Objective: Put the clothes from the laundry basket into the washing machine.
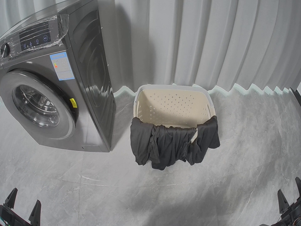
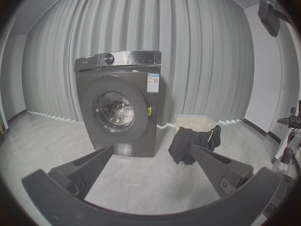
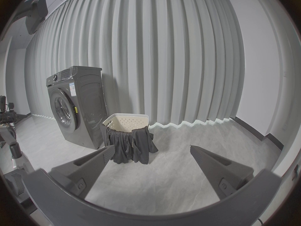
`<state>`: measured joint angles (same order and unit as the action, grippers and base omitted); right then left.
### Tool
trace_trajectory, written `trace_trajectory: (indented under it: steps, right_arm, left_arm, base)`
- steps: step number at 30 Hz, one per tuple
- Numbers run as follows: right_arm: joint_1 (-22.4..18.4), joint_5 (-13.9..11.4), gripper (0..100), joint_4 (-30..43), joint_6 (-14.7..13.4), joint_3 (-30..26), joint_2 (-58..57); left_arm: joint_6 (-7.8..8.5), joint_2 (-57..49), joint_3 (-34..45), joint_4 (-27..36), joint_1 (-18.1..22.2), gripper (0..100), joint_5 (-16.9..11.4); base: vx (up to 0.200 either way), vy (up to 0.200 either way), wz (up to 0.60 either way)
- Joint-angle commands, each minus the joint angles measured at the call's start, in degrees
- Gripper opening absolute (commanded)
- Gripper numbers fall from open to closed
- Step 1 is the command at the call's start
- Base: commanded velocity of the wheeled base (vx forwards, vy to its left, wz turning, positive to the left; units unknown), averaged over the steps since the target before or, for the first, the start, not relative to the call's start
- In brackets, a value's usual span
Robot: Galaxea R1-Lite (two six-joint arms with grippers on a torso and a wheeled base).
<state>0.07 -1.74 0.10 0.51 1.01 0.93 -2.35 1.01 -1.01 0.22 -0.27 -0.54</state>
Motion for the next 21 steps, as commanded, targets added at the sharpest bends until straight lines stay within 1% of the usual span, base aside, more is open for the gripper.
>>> trace_trajectory:
  steps: [1,17,21]
  right_arm:
    - [0.01,-0.01,100,-0.01,0.02,-1.01,-0.93]
    - [0.01,-0.01,100,-0.01,0.02,-1.01,-0.93]
    - [0.01,-0.01,100,-0.01,0.02,-1.01,-0.93]
  left_arm:
    - [-0.02,-0.84,0.84,0.04,0.0,100,0.01]
    - [-0.02,-0.84,0.84,0.04,0.0,100,0.01]
    - [-0.02,-0.84,0.84,0.04,0.0,100,0.01]
  base:
    - [0.2,0.0,0.0]
    - [0.2,0.0,0.0]
    - [0.0,0.0,0.0]
